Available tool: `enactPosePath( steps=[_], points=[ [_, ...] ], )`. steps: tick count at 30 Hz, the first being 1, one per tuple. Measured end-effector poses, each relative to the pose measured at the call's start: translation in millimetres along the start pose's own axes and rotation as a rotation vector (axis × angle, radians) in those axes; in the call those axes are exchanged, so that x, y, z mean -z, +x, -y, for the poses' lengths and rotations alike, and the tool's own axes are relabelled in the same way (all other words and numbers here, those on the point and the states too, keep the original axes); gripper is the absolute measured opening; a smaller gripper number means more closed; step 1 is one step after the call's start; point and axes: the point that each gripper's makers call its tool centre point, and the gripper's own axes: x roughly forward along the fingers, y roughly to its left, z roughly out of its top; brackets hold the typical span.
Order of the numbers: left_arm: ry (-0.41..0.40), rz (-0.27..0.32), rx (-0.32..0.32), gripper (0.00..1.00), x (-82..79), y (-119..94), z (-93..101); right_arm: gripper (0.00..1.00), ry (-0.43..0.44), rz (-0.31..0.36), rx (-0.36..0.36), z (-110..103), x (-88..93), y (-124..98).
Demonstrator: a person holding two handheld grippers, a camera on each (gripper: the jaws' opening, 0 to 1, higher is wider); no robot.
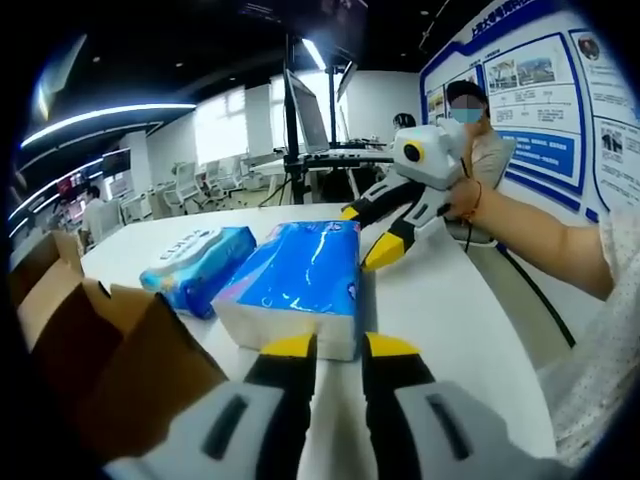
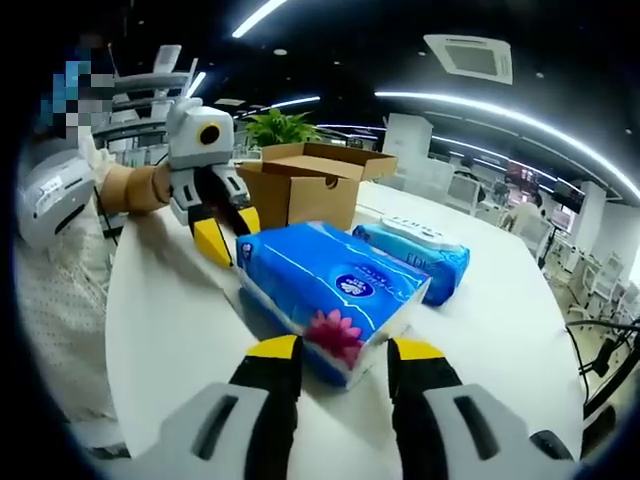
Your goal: Operate the shoe box by opening the lid, removing the specified soft item, and placing it in the target area until the item is outside and the box remains undamaged.
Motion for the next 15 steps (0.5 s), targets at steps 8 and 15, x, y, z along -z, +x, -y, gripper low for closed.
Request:
enactPosePath(
  steps=[8, 15],
  points=[
    [-0.021, 0.007, -0.046, 0.18, -1.6, 5.9, -16.3, 0.37, -0.014, -0.022, 0.032, 5.3, 3.7, 6.0],
    [-0.020, 0.008, -0.059, 0.18, -4.2, 11.1, -19.2, 0.37, 0.005, -0.013, 0.054, 17.1, 3.1, 12.2]
  ],
)
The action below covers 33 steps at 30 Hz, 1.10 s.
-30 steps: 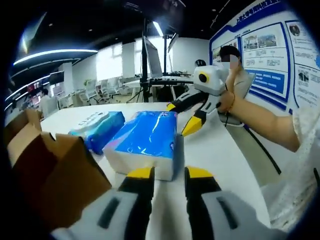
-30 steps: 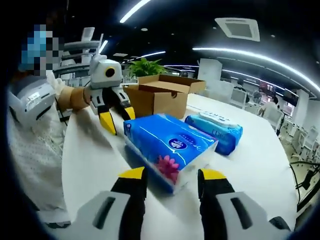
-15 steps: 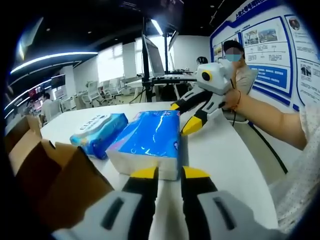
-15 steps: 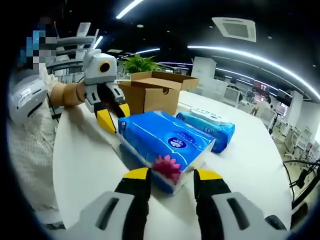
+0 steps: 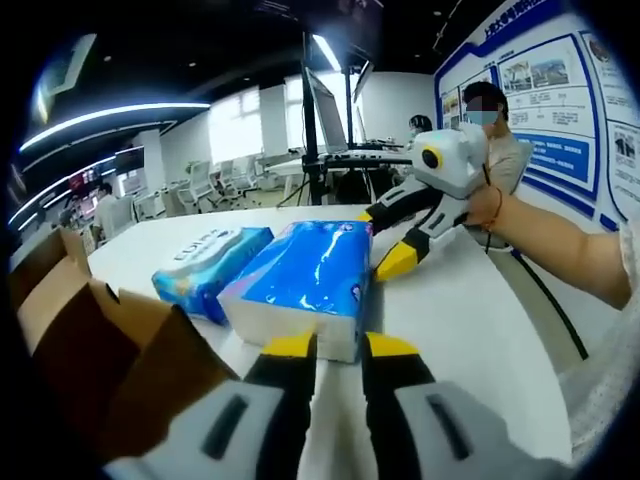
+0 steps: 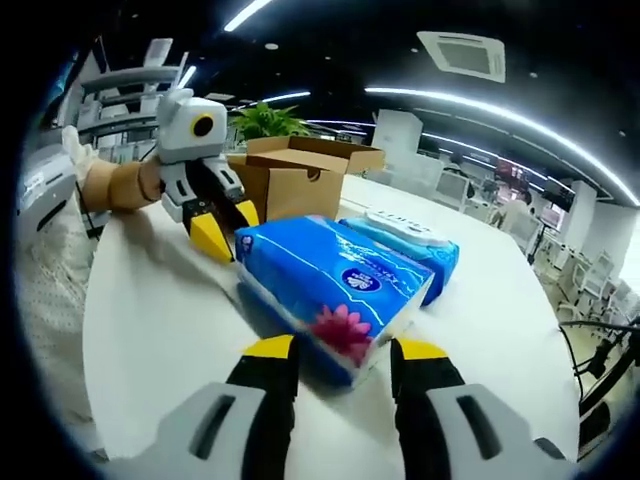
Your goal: Operate the shoe box by opening the lid, removing the specified soft item, and placing it in the target area until the item is outside and the box remains undamaged.
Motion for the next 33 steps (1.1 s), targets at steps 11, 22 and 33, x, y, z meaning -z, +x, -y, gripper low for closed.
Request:
enactPosePath(
  steps=[11, 22, 33],
  points=[
    [0.004, -0.004, -0.011, 0.18, -2.9, 7.3, -8.1, 0.37, 0.005, -0.003, 0.022, 7.5, 1.7, 1.8],
    [-0.023, 0.004, 0.010, 0.20, -3.2, 9.1, -5.1, 0.41, 0.002, -0.014, 0.019, 7.8, 2.2, 3.2],
    [-0.014, 0.035, 0.059, 0.22, -12.7, -16.6, 11.0, 0.51, -0.007, 0.007, 0.033, -0.5, -13.2, -27.3]
  ],
)
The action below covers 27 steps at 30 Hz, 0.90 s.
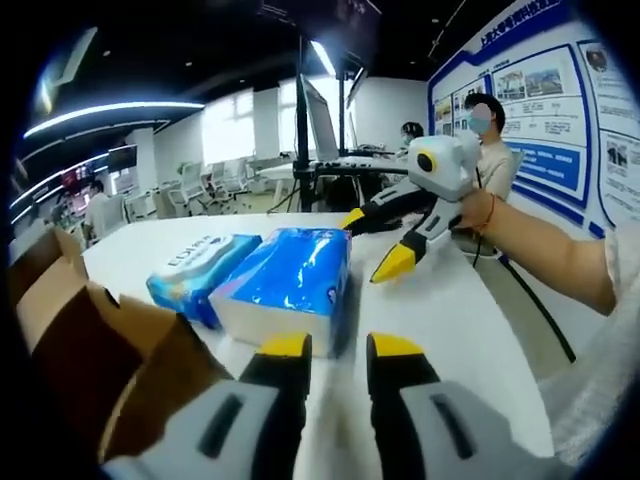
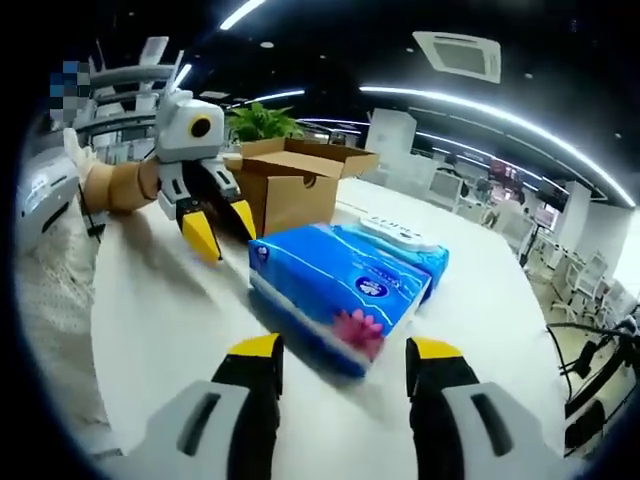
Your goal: Operate the shoe box by opening the lid, removing the specified soft item, and placing it in the target area until the item is outside and the box remains undamaged.
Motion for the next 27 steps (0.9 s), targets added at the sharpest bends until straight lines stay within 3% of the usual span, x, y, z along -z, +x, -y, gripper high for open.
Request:
enactPosePath(
  steps=[6, 15, 21, 27],
  points=[
    [-0.012, 0.040, 0.015, 0.22, -9.7, -24.8, 2.8, 0.51, -0.019, 0.070, 0.031, -1.5, -28.4, -12.5],
    [-0.030, 0.082, -0.002, 0.22, -18.4, -62.0, -6.1, 0.51, -0.056, 0.102, -0.017, -16.5, -58.8, 4.5],
    [-0.068, 0.163, -0.017, 0.22, -32.1, -105.4, -20.2, 0.51, -0.066, 0.153, -0.008, -17.0, -89.3, 18.6],
    [-0.086, 0.258, -0.108, 0.22, -49.9, -153.4, -54.3, 0.51, -0.013, 0.218, -0.003, -14.3, -124.8, 33.8]
  ],
)
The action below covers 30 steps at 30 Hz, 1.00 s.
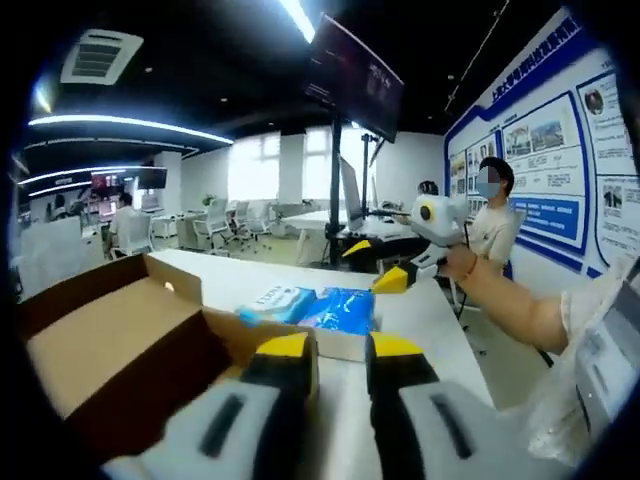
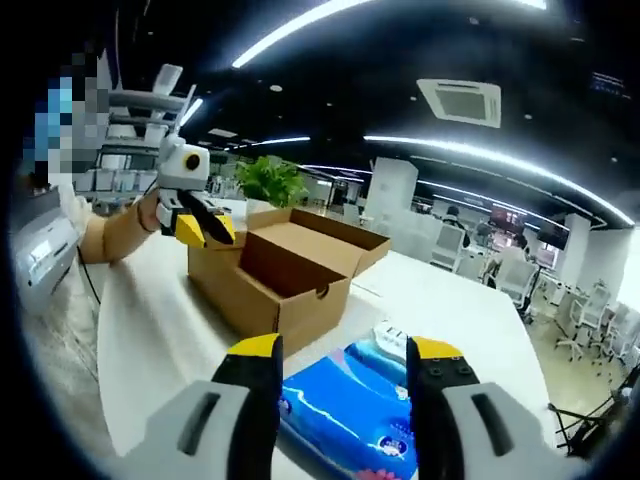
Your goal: Operate the shoe box by opening the lid, removing the specified soft item, and placing it in the target area until the item is outside and the box remains undamaged.
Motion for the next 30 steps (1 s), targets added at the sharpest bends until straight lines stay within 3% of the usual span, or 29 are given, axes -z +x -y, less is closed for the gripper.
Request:
enactPosePath(
  steps=[6, 11, 15, 19, 23, 25, 30],
  points=[
    [0.035, 0.073, -0.106, 0.22, -29.4, -36.6, -37.1, 0.51, 0.075, 0.065, -0.028, 1.7, -32.9, 29.9],
    [0.051, 0.102, -0.191, 0.22, -45.1, -64.3, -68.6, 0.51, 0.059, 0.076, -0.036, 2.7, -51.3, 53.2],
    [0.042, 0.121, -0.244, 0.22, -53.1, -83.6, -93.0, 0.50, 0.104, 0.143, -0.039, 7.8, -73.6, 69.4],
    [0.034, 0.113, -0.310, 0.22, -52.6, -97.8, -118.0, 0.44, 0.168, 0.199, -0.029, 17.2, -90.6, 81.5],
    [0.007, 0.112, -0.326, 0.22, -41.0, -105.1, -128.9, 0.44, 0.167, 0.206, -0.021, 17.9, -94.9, 91.0],
    [0.007, 0.085, -0.339, 0.22, -34.5, -105.0, -134.0, 0.44, 0.163, 0.205, -0.028, 14.6, -93.3, 93.4],
    [0.021, 0.078, -0.358, 0.22, -32.5, -106.6, -136.9, 0.44, 0.130, 0.132, -0.008, 10.1, -80.8, 93.1]
  ],
)
